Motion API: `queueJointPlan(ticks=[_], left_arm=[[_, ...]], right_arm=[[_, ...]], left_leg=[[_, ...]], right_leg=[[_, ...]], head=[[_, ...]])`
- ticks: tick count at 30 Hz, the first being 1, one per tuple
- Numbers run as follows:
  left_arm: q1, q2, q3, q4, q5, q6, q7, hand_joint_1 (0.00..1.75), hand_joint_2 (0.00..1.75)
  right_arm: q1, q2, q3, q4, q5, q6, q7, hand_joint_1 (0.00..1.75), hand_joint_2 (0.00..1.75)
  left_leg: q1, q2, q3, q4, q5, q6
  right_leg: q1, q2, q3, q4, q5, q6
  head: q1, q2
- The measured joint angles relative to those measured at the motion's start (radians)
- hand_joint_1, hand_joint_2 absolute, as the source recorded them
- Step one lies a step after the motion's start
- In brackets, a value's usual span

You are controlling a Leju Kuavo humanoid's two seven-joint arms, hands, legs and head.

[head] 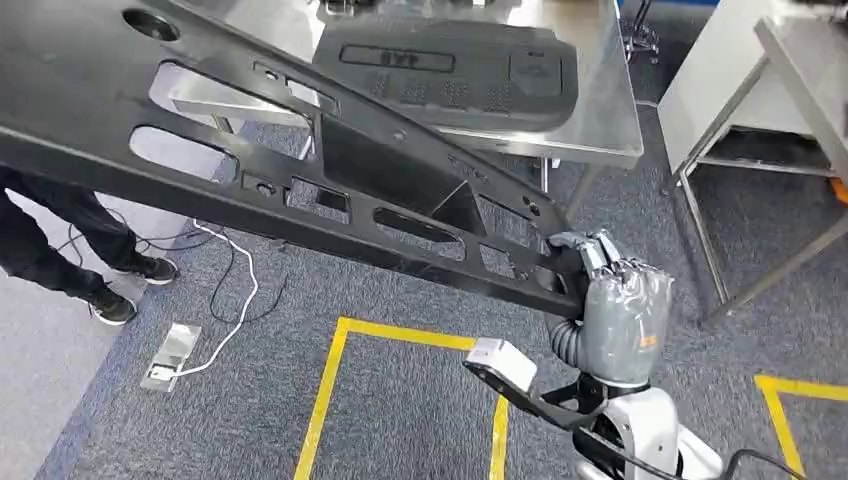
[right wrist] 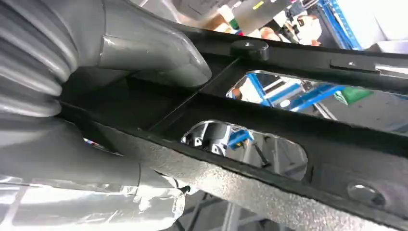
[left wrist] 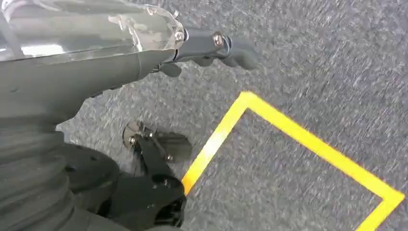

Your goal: Take the parts from the cabinet and place them on the table.

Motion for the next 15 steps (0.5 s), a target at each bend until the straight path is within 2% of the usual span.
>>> queueJointPlan(ticks=[2,3,4,5,7,8,9,10,12,13,14,15], left_arm=[[0.0,0.0,-0.001,0.0,0.0,-0.001,0.0,0.0,1.75],[0.0,0.0,-0.002,0.0,0.0,-0.001,0.0,0.0,1.75],[0.001,0.0,-0.002,0.0,0.0,0.0,0.0,0.0,1.75],[0.001,0.0,-0.002,0.0,0.0,0.0,0.0,0.0,1.75],[0.001,-0.001,-0.003,0.0,0.0,0.0,0.0,0.0,1.75],[0.001,0.0,-0.003,0.0,0.0,0.0,0.0,0.0,1.75],[-0.002,0.0,-0.003,0.0,0.0,-0.001,0.0,0.0,1.75],[-0.002,-0.001,-0.004,0.0,0.001,-0.001,0.001,0.0,1.75],[-0.001,-0.001,-0.004,0.0,0.002,-0.001,0.001,0.0,1.75],[-0.003,0.0,-0.004,0.0,0.002,-0.001,0.001,0.0,1.75],[-0.003,0.0,-0.004,0.0,0.001,-0.001,0.001,0.0,1.75],[-0.005,0.0,-0.004,0.0,0.001,-0.001,0.001,0.0,1.75]], right_arm=[[0.002,0.0,0.0,0.0,0.0,0.0,0.0,1.75,1.75],[0.003,0.0,0.0,0.0,0.0,0.0,0.0,1.75,1.75],[0.004,0.0,0.0,0.0,0.0,0.0,0.0,1.75,1.75],[0.004,0.0,0.0,0.0,0.0,0.0,0.0,1.75,1.75],[0.004,0.0,0.0,0.0,0.0,0.0,0.0,1.75,1.75],[0.004,0.0,0.0,0.0,0.0,0.0,0.0,1.75,1.75],[0.004,0.0,0.0,-0.001,0.0,0.0,0.0,1.75,1.75],[0.004,-0.001,-0.001,-0.002,-0.001,0.0,0.0,1.75,1.75],[0.005,-0.001,-0.001,-0.002,0.0,0.0,0.0,1.75,1.75],[0.005,-0.001,-0.001,-0.002,0.0,0.0,0.0,1.75,1.75],[0.004,-0.001,-0.001,-0.002,0.0,0.0,0.0,1.75,1.75],[0.004,-0.001,-0.001,-0.003,0.0,0.0,0.0,1.75,1.75]], left_leg=[[0.0,0.0,0.006,0.0,-0.007,0.005],[-0.001,0.0,0.01,0.001,-0.011,0.006],[0.0,-0.001,0.016,0.002,-0.016,0.005],[0.0,-0.002,0.023,0.002,-0.022,0.004],[0.003,-0.006,0.041,0.007,-0.036,-0.003],[0.003,-0.006,0.044,0.008,-0.044,-0.009],[-0.003,-0.008,0.043,0.016,-0.049,-0.017],[-0.003,-0.007,0.043,0.013,-0.049,-0.021],[-0.001,-0.007,0.049,0.004,-0.049,-0.03],[-0.004,-0.007,0.051,0.007,-0.055,-0.036],[-0.002,-0.006,0.051,0.029,-0.069,-0.043],[-0.002,-0.005,0.027,0.077,-0.096,-0.047]], right_leg=[[-0.001,0.0,-0.092,0.153,-0.057,0.007],[-0.001,0.0,-0.136,0.214,-0.065,0.01],[-0.001,0.0,-0.153,0.222,-0.043,0.011],[-0.002,0.0,-0.144,0.182,0.0,0.012],[-0.004,0.0,-0.079,0.009,0.116,0.009],[-0.004,0.001,-0.055,-0.044,0.123,0.007],[0.005,0.003,-0.05,-0.063,0.112,0.003],[0.004,0.007,-0.053,-0.059,0.11,-0.006],[0.006,0.009,-0.052,-0.059,0.106,-0.015],[-0.001,0.008,-0.047,-0.069,0.109,-0.022],[-0.004,0.006,-0.039,-0.075,0.11,-0.027],[-0.005,0.003,-0.036,-0.075,0.106,-0.034]], head=[[0.005,0.0],[0.005,0.0],[0.005,0.0],[0.007,0.0],[0.01,0.0],[0.011,0.0],[0.011,0.0],[0.011,0.0],[0.007,0.0],[0.006,0.0],[0.005,0.0],[-0.001,0.0]])
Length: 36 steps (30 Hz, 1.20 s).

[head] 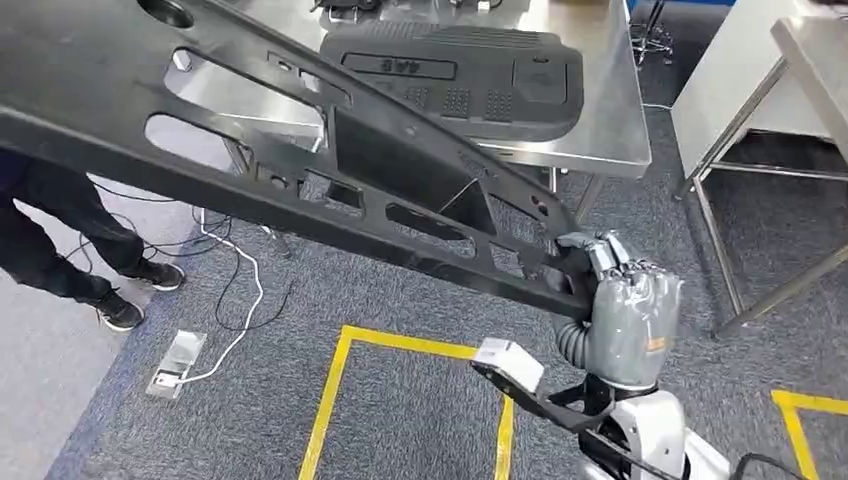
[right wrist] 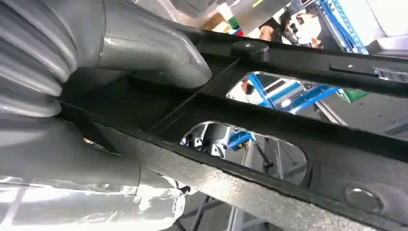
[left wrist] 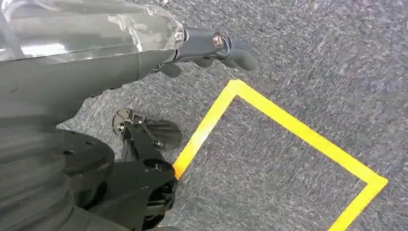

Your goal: Take the parts from the cabinet and place them on the table.

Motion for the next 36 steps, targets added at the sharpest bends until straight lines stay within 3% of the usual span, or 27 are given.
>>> queueJointPlan(ticks=[2,3,4,5,7,8,9,12,14,15,17,18,19,20,21,23,24,25,27,29,30,33,34,35,36], left_arm=[[0.002,0.0,0.0,0.0,0.0,0.0,0.0,0.0,1.75],[0.003,0.0,0.0,0.0,0.0,0.0,0.0,0.0,1.75],[0.005,0.0,0.0,0.0,0.001,0.0,0.0,0.0,1.75],[0.005,0.0,0.0,0.0,0.001,0.0,0.0,0.0,1.75],[0.005,0.0,0.0,0.0,0.0,0.0,0.0,0.0,1.75],[0.005,0.0,0.0,0.0,0.0,0.0,0.0,0.0,1.75],[0.005,0.0,0.0,0.0,0.001,0.0,0.001,0.0,1.75],[0.006,0.0,0.0,0.0,0.001,0.0,0.002,0.0,1.75],[0.005,0.0,0.0,0.0,0.001,0.0,0.002,0.0,1.75],[0.003,0.0,0.0,0.0,0.0,0.0,0.001,0.0,1.75],[0.003,0.0,0.0,0.0,-0.001,-0.001,0.002,0.0,1.75],[0.003,0.0,0.0,0.0,-0.001,-0.001,0.002,0.0,1.75],[0.004,0.0,-0.001,0.0,-0.001,-0.001,0.002,0.0,1.75],[0.004,0.0,-0.001,0.0,-0.001,-0.001,0.002,0.0,1.75],[0.004,0.0,-0.001,0.0,-0.001,-0.001,0.003,0.0,1.75],[0.004,0.0,-0.001,0.0,-0.001,-0.001,0.003,0.0,1.75],[0.004,0.0,-0.001,0.0,-0.001,-0.001,0.003,0.0,1.75],[0.001,0.0,-0.001,0.0,-0.001,-0.001,0.003,0.0,1.75],[0.001,0.0,-0.001,0.0,-0.001,-0.001,0.004,0.0,1.75],[-0.001,0.0,-0.001,0.0,-0.001,-0.001,0.004,0.0,1.75],[-0.002,0.0,-0.001,0.0,-0.001,-0.001,0.004,0.0,1.75],[0.001,0.0,-0.001,0.0,-0.001,-0.002,0.005,0.0,1.75],[0.002,0.0,-0.001,0.0,0.0,-0.002,0.005,0.0,1.75],[0.002,0.0,-0.001,0.0,0.0,-0.002,0.007,0.0,1.75],[0.002,0.0,-0.001,0.0,0.0,-0.002,0.007,0.0,1.75]], right_arm=[[0.0,0.0,0.0,0.0,0.0,0.0,0.0,1.75,1.75],[0.0,0.0,0.0,0.0,0.0,0.0,0.0,1.75,1.75],[0.001,0.0,0.0,0.0,0.0,0.0,0.0,1.75,1.75],[0.001,0.0,0.0,0.0,0.0,0.0,0.0,1.75,1.75],[0.001,0.0,0.0,0.0,0.0,0.0,0.0,1.75,1.75],[0.001,0.0,0.0,0.0,0.0,0.0,0.0,1.75,1.75],[-0.001,0.0,0.0,0.0,0.0,0.0,0.0,1.75,1.75],[-0.001,0.0,0.0,0.0,0.0,0.0,0.0,1.75,1.75],[-0.001,0.0,0.0,0.0,0.0,0.0,0.0,1.75,1.75],[-0.004,0.0,0.0,0.0,0.0,0.0,-0.001,1.75,1.75],[-0.004,-0.001,-0.001,0.0,0.0,0.0,-0.001,1.75,1.75],[-0.002,-0.001,-0.001,0.0,0.0,0.0,-0.001,1.75,1.75],[-0.002,-0.001,-0.001,0.0,-0.001,0.001,0.0,1.75,1.75],[-0.002,-0.001,-0.001,0.0,-0.001,0.002,0.0,1.75,1.75],[-0.002,-0.001,-0.001,0.0,-0.002,0.002,0.0,1.75,1.75],[-0.005,-0.001,-0.001,0.0,-0.003,0.003,0.0,1.75,1.75],[-0.006,-0.001,-0.001,0.0,-0.004,0.003,0.0,1.75,1.75],[-0.009,-0.002,-0.001,-0.001,-0.006,0.004,0.0,1.75,1.75],[-0.009,-0.003,-0.002,0.0,-0.01,0.005,0.0,1.75,1.75],[-0.01,-0.003,-0.002,0.0,-0.011,0.005,0.0,1.75,1.75],[-0.01,-0.003,-0.002,-0.001,-0.011,0.005,0.0,1.75,1.75],[-0.011,-0.003,-0.002,0.0,-0.012,0.005,0.0,1.75,1.75],[-0.01,-0.003,-0.002,-0.001,-0.012,0.006,0.0,1.75,1.75],[-0.009,-0.003,-0.002,0.0,-0.012,0.006,0.0,1.75,1.75],[-0.009,-0.003,-0.002,0.0,-0.012,0.006,0.0,1.75,1.75]], left_leg=[[0.004,0.001,-0.088,0.165,-0.07,-0.007],[0.005,0.001,-0.127,0.23,-0.086,-0.009],[0.006,0.001,-0.149,0.253,-0.075,-0.009],[0.006,0.001,-0.143,0.222,-0.039,-0.007],[0.006,0.001,-0.076,0.053,0.074,0.0],[0.006,0.001,-0.048,-0.031,0.107,0.004],[0.0,0.001,-0.039,-0.035,0.091,0.007],[-0.004,0.001,-0.036,-0.053,0.084,0.019],[0.005,0.003,-0.024,-0.072,0.089,0.031],[0.006,0.004,-0.018,-0.078,0.088,0.036],[0.004,0.005,-0.015,-0.078,0.084,0.045],[0.003,0.005,-0.012,-0.078,0.081,0.048],[0.002,0.004,-0.01,-0.078,0.078,0.049],[0.002,0.003,-0.005,-0.078,0.075,0.049],[0.002,0.001,0.002,-0.078,0.07,0.048],[0.002,-0.001,0.02,-0.077,0.058,0.041],[-0.002,-0.001,0.021,-0.077,0.054,0.036],[-0.003,-0.003,0.017,-0.07,0.049,0.029],[-0.001,-0.001,0.019,-0.077,0.049,0.021],[-0.002,-0.001,0.026,-0.07,0.037,0.008],[-0.003,0.001,0.016,-0.034,0.018,0.002],[0.005,0.001,-0.1,0.185,-0.075,-0.009],[0.007,0.002,-0.133,0.235,-0.08,-0.01],[0.009,0.002,-0.141,0.231,-0.057,-0.011],[0.01,0.002,-0.125,0.182,-0.013,-0.011]], right_leg=[[0.001,-0.004,0.005,0.001,-0.006,-0.008],[0.001,-0.004,0.008,0.001,-0.009,-0.008],[0.001,-0.004,0.012,0.001,-0.013,-0.008],[0.001,-0.003,0.018,0.001,-0.018,-0.006],[0.0,-0.001,0.038,0.001,-0.03,0.0],[0.0,-0.002,0.046,0.001,-0.037,0.004],[0.006,-0.002,0.048,0.002,-0.041,0.01],[0.004,0.0,0.049,-0.008,-0.042,0.023],[0.0,-0.001,0.054,0.002,-0.057,0.034],[0.002,0.0,0.038,0.038,-0.076,0.037],[0.002,0.0,-0.048,0.195,-0.145,0.042],[0.002,0.0,-0.093,0.269,-0.162,0.044],[0.002,0.0,-0.117,0.296,-0.152,0.044],[0.002,0.0,-0.117,0.278,-0.121,0.044],[0.002,0.0,-0.097,0.218,-0.073,0.041],[0.003,0.0,-0.027,0.041,0.029,0.033],[0.006,0.0,-0.016,0.025,0.011,0.029],[0.011,0.002,-0.01,-0.001,0.007,0.023],[0.014,0.006,-0.013,0.006,0.004,0.017],[0.001,0.004,-0.001,-0.009,0.007,0.008],[0.0,0.003,0.004,-0.011,0.004,0.003],[0.001,-0.002,0.011,-0.01,-0.004,-0.007],[0.0,-0.002,0.014,-0.01,-0.008,-0.007],[0.0,-0.001,0.019,-0.009,-0.012,-0.005],[-0.002,-0.001,0.027,-0.009,-0.017,-0.002]], head=[[-0.004,0.0],[-0.004,0.0],[-0.004,0.0],[-0.004,0.0],[-0.005,0.0],[-0.006,0.0],[-0.008,0.0],[-0.006,0.0],[-0.005,0.0],[0.001,0.0],[0.009,0.0],[0.011,0.0],[0.012,0.0],[0.013,0.0],[0.014,0.0],[0.018,0.0],[0.017,0.0],[0.016,0.0],[0.012,0.0],[0.012,0.0],[0.006,0.0],[-0.001,0.0],[-0.001,0.0],[-0.002,0.0],[-0.001,0.0]])
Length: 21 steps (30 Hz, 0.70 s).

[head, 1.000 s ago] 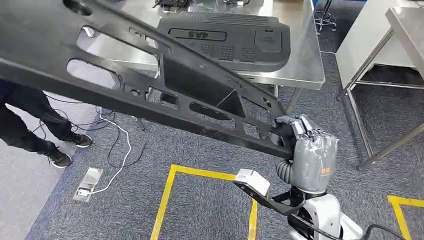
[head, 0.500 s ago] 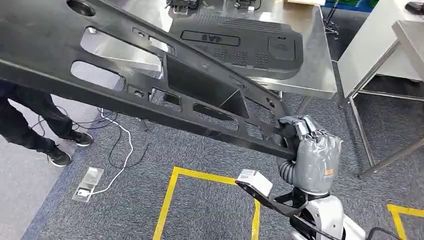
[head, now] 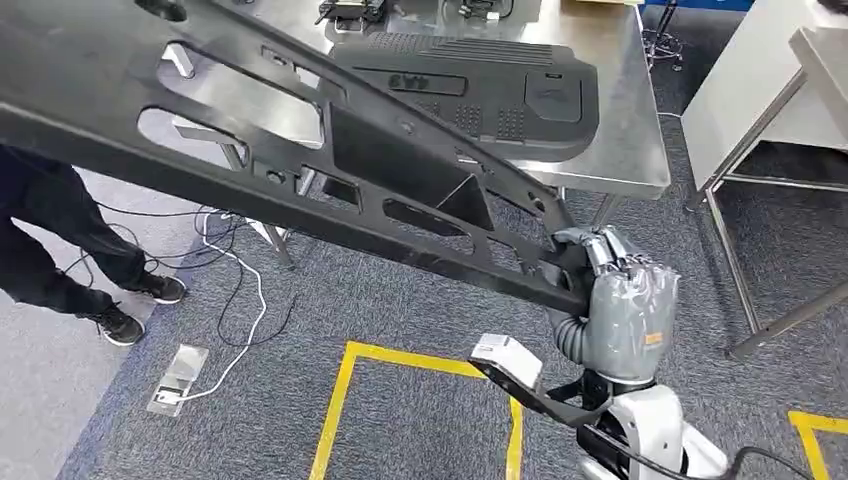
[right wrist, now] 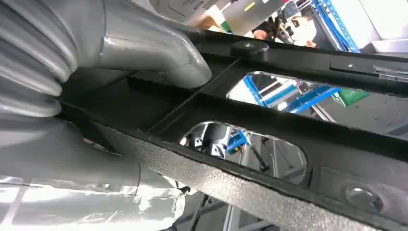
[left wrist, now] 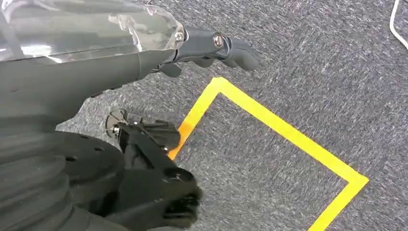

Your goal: Take the parts from the cabinet and place them on the table.

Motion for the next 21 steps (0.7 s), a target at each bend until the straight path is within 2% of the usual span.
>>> queueJointPlan(ticks=[2,3,4,7,8,9,10,12,13,14,15,16,17,18,19,21], left_arm=[[0.0,0.0,0.0,0.0,0.0,0.0,0.0,0.0,1.75],[0.001,0.0,0.0,0.0,0.0,0.0,0.0,0.0,1.75],[0.0,0.0,0.0,0.0,0.002,0.0,0.0,0.0,1.75],[0.002,0.0,0.0,0.0,0.003,0.0,0.001,0.0,1.75],[0.002,0.0,0.0,0.0,0.004,0.0,0.001,0.0,1.75],[0.001,0.0,0.0,0.0,0.004,0.0,0.001,0.0,1.75],[0.0,0.0,0.0,0.0,0.005,0.0,0.001,0.0,1.75],[0.001,0.0,0.0,0.0,0.005,-0.001,0.001,0.0,1.75],[0.002,0.0,0.0,0.0,0.006,-0.001,0.001,0.0,1.75],[0.002,0.0,0.0,0.0,0.006,-0.002,0.001,0.0,1.75],[0.003,0.0,0.0,0.0,0.006,-0.001,0.001,0.0,1.75],[0.003,0.0,0.0,0.0,0.006,-0.001,0.001,0.0,1.75],[0.003,0.0,0.0,0.0,0.006,-0.002,0.001,0.0,1.75],[0.003,-0.001,0.0,0.0,0.006,-0.002,0.001,0.0,1.75],[0.0,-0.002,0.0,0.0,0.006,-0.003,0.001,0.0,1.75],[0.002,-0.002,0.0,0.0,0.006,-0.003,0.001,0.0,1.75]], right_arm=[[0.0,0.0,0.0,0.0,0.0,0.0,0.0,1.75,1.75],[0.0,0.0,0.0,0.0,0.0,0.0,0.0,1.75,1.75],[-0.002,0.0,0.0,0.0,0.0,0.001,0.0,1.75,1.75],[-0.001,0.0,0.0,0.0,0.0,0.0,0.001,1.75,1.75],[-0.001,-0.001,0.0,0.0,0.0,0.001,0.0,1.75,1.75],[-0.001,-0.001,0.0,0.0,0.0,0.0,0.0,1.75,1.75],[-0.002,-0.002,0.0,0.0,0.0,0.0,0.0,1.75,1.75],[0.0,-0.002,0.0,0.0,0.0,0.001,0.001,1.75,1.75],[0.001,-0.002,0.0,0.0,0.0,0.001,0.001,1.75,1.75],[0.002,-0.002,0.0,0.0,0.0,0.001,0.002,1.75,1.75],[0.003,-0.002,0.0,0.0,0.0,0.001,0.002,1.75,1.75],[0.003,-0.002,0.0,0.0,0.0,0.001,0.002,1.75,1.75],[0.003,-0.002,0.0,0.0,0.0,0.001,0.002,1.75,1.75],[0.002,-0.002,0.0,0.0,0.0,0.001,0.002,1.75,1.75],[0.003,-0.002,0.0,0.0,-0.001,0.001,0.003,1.75,1.75],[0.001,-0.003,0.0,0.0,-0.001,0.002,0.005,1.75,1.75]], left_leg=[[0.001,0.0,0.068,-0.169,0.106,0.003],[0.001,0.0,0.088,-0.218,0.112,0.005],[-0.007,-0.001,0.096,-0.235,0.104,0.008],[-0.009,-0.001,0.092,-0.238,0.093,0.03],[-0.002,0.0,0.099,-0.249,0.096,0.038],[-0.002,0.001,0.106,-0.254,0.095,0.043],[-0.002,0.002,0.109,-0.256,0.092,0.049],[-0.006,0.002,0.114,-0.255,0.086,0.058],[-0.008,0.002,0.116,-0.255,0.083,0.06],[-0.011,0.001,0.121,-0.255,0.079,0.061],[-0.012,0.0,0.128,-0.255,0.074,0.062],[-0.014,-0.001,0.138,-0.255,0.068,0.062],[-0.015,-0.003,0.149,-0.255,0.061,0.059],[-0.014,-0.003,0.154,-0.257,0.055,0.057],[-0.02,-0.002,0.153,-0.251,0.05,0.05],[-0.014,-0.001,0.15,-0.257,0.05,0.041]], right_leg=[[-0.003,0.001,0.02,0.0,-0.013,0.008],[-0.003,0.0,0.025,-0.001,-0.02,0.013],[0.004,0.003,0.025,0.006,-0.025,0.021],[0.0,0.003,0.027,-0.008,-0.023,0.035],[-0.001,0.003,0.03,-0.006,-0.032,0.041],[-0.001,0.002,0.027,0.018,-0.043,0.044],[-0.001,0.001,-0.003,0.074,-0.072,0.045],[0.0,0.001,-0.099,0.244,-0.139,0.048],[0.0,0.001,-0.139,0.304,-0.149,0.048],[0.0,0.001,-0.158,0.318,-0.133,0.046],[0.001,0.001,-0.152,0.285,-0.094,0.042],[0.004,0.002,-0.124,0.21,-0.038,0.035],[0.008,0.002,-0.084,0.111,0.021,0.026],[0.014,0.001,-0.057,0.036,0.045,0.015],[0.021,0.0,-0.053,0.029,0.034,0.011],[0.026,0.004,-0.051,0.015,0.029,0.01]], head=[[-0.002,0.0],[-0.003,0.0],[-0.008,0.0],[-0.002,0.0],[-0.003,0.0],[0.002,0.0],[0.008,0.0],[0.016,0.0],[0.016,0.0],[0.017,0.0],[0.018,0.0],[0.018,0.0],[0.019,0.0],[0.021,0.0],[0.01,0.0],[0.013,0.0]])
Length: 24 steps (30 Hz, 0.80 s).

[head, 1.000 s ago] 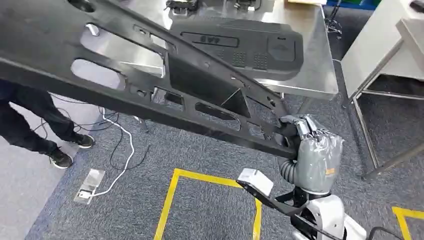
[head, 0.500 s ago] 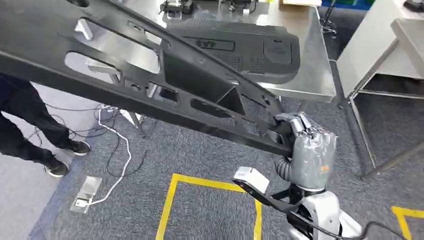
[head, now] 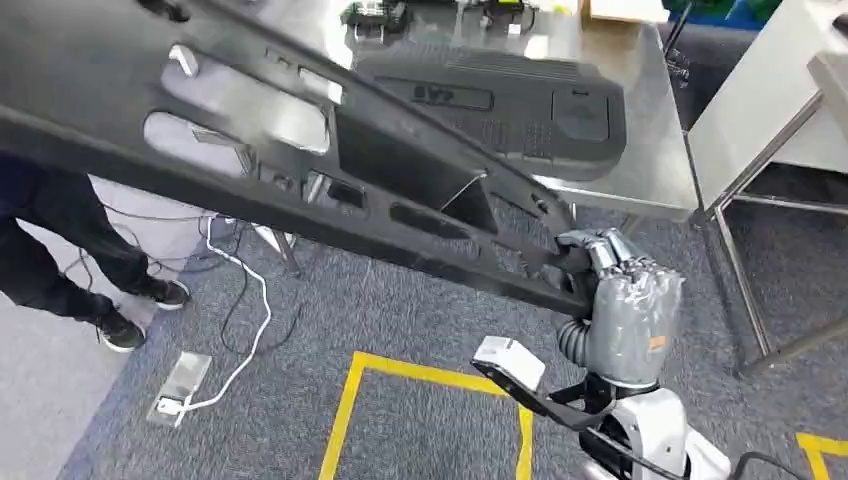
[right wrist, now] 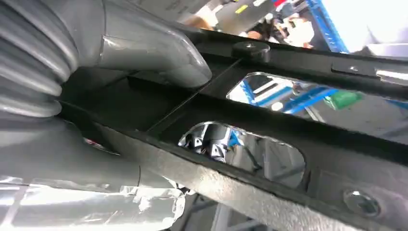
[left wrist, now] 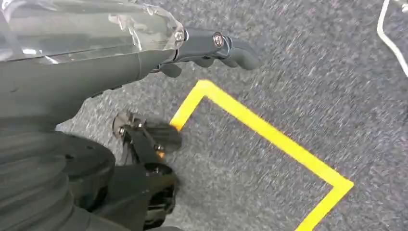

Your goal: Take the parts from the cabinet and place them on the table.

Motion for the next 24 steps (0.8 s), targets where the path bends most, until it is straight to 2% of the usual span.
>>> queueJointPlan(ticks=[1,2,3,4,6,7,8,9,10,11,12,13,14,15,20,21,22,23,24], left_arm=[[0.0,-0.001,0.0,0.0,0.0,0.0,0.0,0.0,1.75],[-0.003,-0.001,0.0,0.0,0.0,0.0,0.0,0.0,1.75],[-0.004,-0.001,0.0,0.0,-0.001,0.0,-0.001,0.0,1.75],[-0.005,-0.001,0.0,0.0,-0.001,0.0,-0.001,0.0,1.75],[-0.004,-0.001,0.0,0.0,-0.001,0.0,-0.001,0.0,1.75],[-0.002,-0.001,0.0,0.0,0.0,0.0,-0.001,0.0,1.75],[0.0,-0.001,0.0,0.0,0.0,0.0,-0.001,0.0,1.75],[0.0,-0.001,0.0,0.0,0.0,0.0,-0.001,0.0,1.75],[0.0,-0.001,0.0,0.0,0.0,0.0,-0.001,0.0,1.75],[0.0,-0.001,0.0,0.0,0.0,0.0,-0.001,0.0,1.75],[0.0,-0.001,0.0,0.0,0.0,0.0,-0.001,0.0,1.75],[0.001,-0.001,0.0,0.0,0.0,0.0,-0.001,0.0,1.75],[-0.001,-0.001,0.0,0.0,0.0,0.0,-0.001,0.0,1.75],[0.0,-0.001,0.0,0.0,0.0,0.0,-0.001,0.0,1.75],[0.001,-0.001,0.0,0.0,0.0,0.0,-0.001,0.0,1.75],[0.002,-0.001,0.0,0.0,-0.001,0.0,-0.001,0.0,1.75],[0.001,-0.001,0.0,0.0,-0.001,0.0,-0.001,0.0,1.75],[-0.001,-0.001,0.0,0.0,-0.002,0.0,-0.001,0.0,1.75],[-0.002,-0.001,0.0,0.0,-0.003,-0.002,0.001,0.0,1.75]], right_arm=[[0.0,0.0,0.0,0.0,0.0,0.001,0.001,1.75,1.75],[0.0,0.0,0.0,0.0,0.0,0.002,0.001,1.75,1.75],[0.001,0.0,0.0,0.0,0.0,0.002,0.002,1.75,1.75],[0.0,-0.001,0.0,0.0,0.0,0.002,0.003,1.75,1.75],[0.0,0.0,0.0,0.0,0.0,0.002,0.003,1.75,1.75],[0.001,0.0,0.0,0.0,0.0,0.002,0.003,1.75,1.75],[0.002,0.0,0.0,0.0,0.0,0.002,0.004,1.75,1.75],[0.005,0.0,0.0,0.0,0.0,0.003,0.004,1.75,1.75],[0.005,0.0,0.0,0.0,0.0,0.004,0.004,1.75,1.75],[0.005,0.0,0.0,0.0,0.0,0.005,0.004,1.75,1.75],[0.005,0.0,0.0,0.0,0.0,0.005,0.004,1.75,1.75],[0.003,0.0,0.0,0.0,0.0,0.005,0.004,1.75,1.75],[0.002,0.0,0.0,0.0,0.0,0.006,0.004,1.75,1.75],[0.001,0.0,0.0,0.0,0.0,0.006,0.004,1.75,1.75],[0.001,0.0,0.0,0.0,0.0,0.005,0.004,1.75,1.75],[0.002,0.0,0.0,0.0,0.0,0.006,0.004,1.75,1.75],[0.002,-0.001,0.0,0.0,0.0,0.006,0.004,1.75,1.75],[0.002,-0.002,0.0,0.0,0.0,0.005,0.004,1.75,1.75],[0.005,-0.002,0.0,0.0,0.0,0.006,0.004,1.75,1.75]], left_leg=[[0.001,0.001,0.004,-0.005,-0.001,-0.005],[-0.006,0.001,0.009,-0.005,-0.006,-0.014],[-0.003,0.001,0.013,0.013,-0.015,-0.02],[-0.003,0.002,-0.007,0.057,-0.039,-0.024],[0.006,0.002,-0.094,0.217,-0.106,-0.033],[0.009,0.003,-0.135,0.283,-0.123,-0.037],[0.011,0.003,-0.161,0.312,-0.115,-0.04],[0.013,0.003,-0.161,0.289,-0.081,-0.041],[0.015,0.003,-0.139,0.226,-0.031,-0.042],[0.016,0.003,-0.103,0.132,0.03,-0.042],[0.017,0.003,-0.07,0.041,0.073,-0.04],[0.011,0.003,-0.062,0.033,0.054,-0.038],[0.012,0.002,-0.055,0.014,0.049,-0.026],[0.008,0.002,-0.058,0.016,0.047,-0.023],[0.006,0.002,-0.058,0.016,0.044,-0.018],[0.005,0.002,-0.057,0.015,0.043,-0.011],[0.011,0.002,-0.051,0.006,0.044,-0.005],[0.013,0.003,-0.042,-0.001,0.043,0.003],[0.009,0.004,-0.031,-0.002,0.032,0.018]], right_leg=[[0.001,0.002,0.0,-0.001,-0.002,-0.003],[-0.011,0.003,0.01,-0.014,0.0,-0.007],[-0.015,0.0,0.022,-0.023,0.001,-0.008],[-0.017,-0.003,0.029,-0.024,-0.003,-0.015],[-0.017,-0.005,0.037,-0.024,-0.012,-0.021],[-0.017,-0.005,0.041,-0.024,-0.017,-0.021],[-0.018,-0.005,0.046,-0.024,-0.021,-0.02],[-0.019,-0.004,0.054,-0.024,-0.027,-0.018],[-0.021,-0.003,0.064,-0.023,-0.033,-0.014],[-0.023,-0.003,0.077,-0.023,-0.041,-0.01],[-0.024,-0.003,0.089,-0.023,-0.051,-0.005],[-0.018,-0.003,0.09,-0.022,-0.057,0.003],[-0.017,0.0,0.087,-0.019,-0.06,0.008],[-0.019,0.0,0.089,-0.024,-0.06,0.01],[-0.02,0.0,0.09,-0.027,-0.061,0.013],[-0.022,0.0,0.093,-0.032,-0.061,0.019],[-0.022,0.0,0.097,-0.031,-0.068,0.026],[-0.024,-0.002,0.087,0.004,-0.086,0.03],[-0.024,-0.002,-0.058,0.255,-0.181,0.036]], head=[[0.0,0.0],[-0.001,0.0],[0.001,0.0],[-0.008,0.0],[-0.011,0.0],[-0.011,0.0],[-0.012,0.0],[-0.011,0.0],[-0.011,0.0],[-0.012,0.0],[-0.013,0.0],[-0.017,0.0],[-0.022,0.0],[-0.013,0.0],[-0.013,0.0],[-0.013,0.0],[-0.014,0.0],[-0.007,0.0],[0.006,0.0]])
